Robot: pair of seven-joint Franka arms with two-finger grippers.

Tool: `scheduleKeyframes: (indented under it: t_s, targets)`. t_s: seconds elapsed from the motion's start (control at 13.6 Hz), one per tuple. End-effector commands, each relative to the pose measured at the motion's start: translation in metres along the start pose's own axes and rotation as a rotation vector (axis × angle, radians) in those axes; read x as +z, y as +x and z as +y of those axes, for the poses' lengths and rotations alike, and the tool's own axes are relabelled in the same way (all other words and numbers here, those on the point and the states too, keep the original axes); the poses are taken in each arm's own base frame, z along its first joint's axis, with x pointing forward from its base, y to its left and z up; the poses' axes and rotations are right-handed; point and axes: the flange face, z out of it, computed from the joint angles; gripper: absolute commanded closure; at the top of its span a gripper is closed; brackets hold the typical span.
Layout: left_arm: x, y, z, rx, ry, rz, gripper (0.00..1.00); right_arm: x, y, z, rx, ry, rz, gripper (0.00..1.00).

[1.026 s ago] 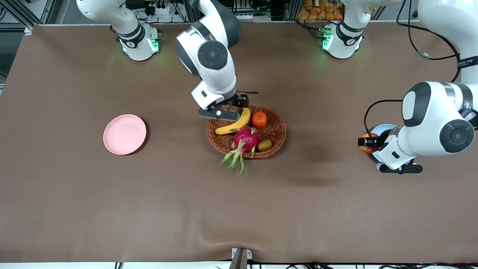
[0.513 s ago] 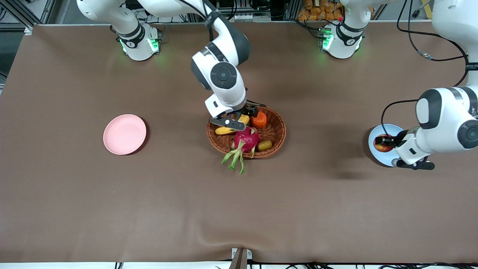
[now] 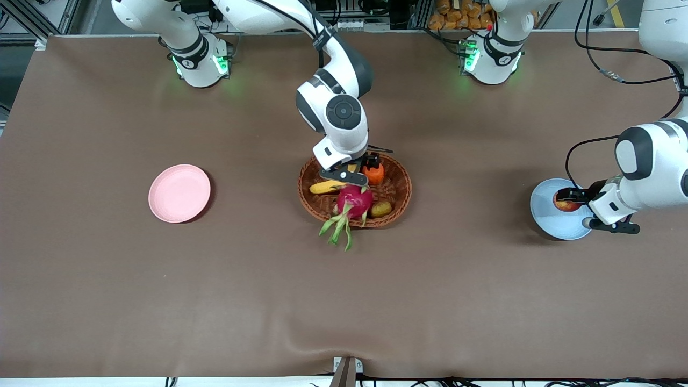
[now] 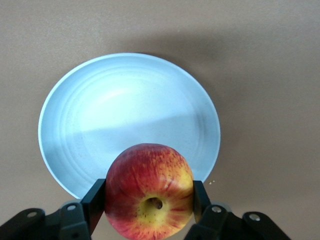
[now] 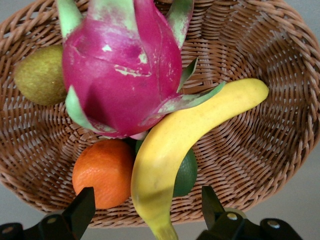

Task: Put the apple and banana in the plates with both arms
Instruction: 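Lower the apple onto the blue plate while the right gripper grasps the banana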

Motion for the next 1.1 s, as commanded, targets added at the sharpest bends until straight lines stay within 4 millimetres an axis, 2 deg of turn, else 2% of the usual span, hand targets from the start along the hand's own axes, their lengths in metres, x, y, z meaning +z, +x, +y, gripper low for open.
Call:
scheduleKeyframes:
  t_s: [0.0,0.07,0.29,0.51,0.73,0.88,0.95,1.03]
  targets:
    - [0.012,0.003,-0.001,0.017,0.016,0.016,0.61,0.002,0.002,0.001,-0.019,-0.009,0.009,0.10]
    - [0.016,0.002,-0.009,0.014,0.017,0.020,0.60,0.009,0.004,0.003,-0.016,-0.017,0.007,0.10]
    - [0.023,0.003,-0.012,0.035,0.026,0.015,0.59,0.013,0.003,0.002,-0.029,-0.022,0.003,0.10]
    - [0.031,0.000,-0.023,0.039,0.038,0.006,0.57,0.020,0.003,0.003,-0.023,-0.028,-0.001,0.19]
    - [0.038,0.002,-0.025,0.050,0.036,0.006,0.56,0.023,0.004,0.003,-0.013,-0.030,-0.005,0.36]
    - [0.047,0.004,-0.025,0.050,0.030,0.002,0.48,0.024,0.003,0.003,-0.011,-0.030,-0.008,0.52]
    - [0.048,0.005,-0.026,0.050,0.032,0.006,0.40,0.024,0.003,0.003,-0.010,-0.026,-0.010,0.62]
    - [0.048,0.005,-0.024,0.053,0.032,0.006,0.25,0.024,0.003,0.003,-0.010,-0.026,-0.010,0.74]
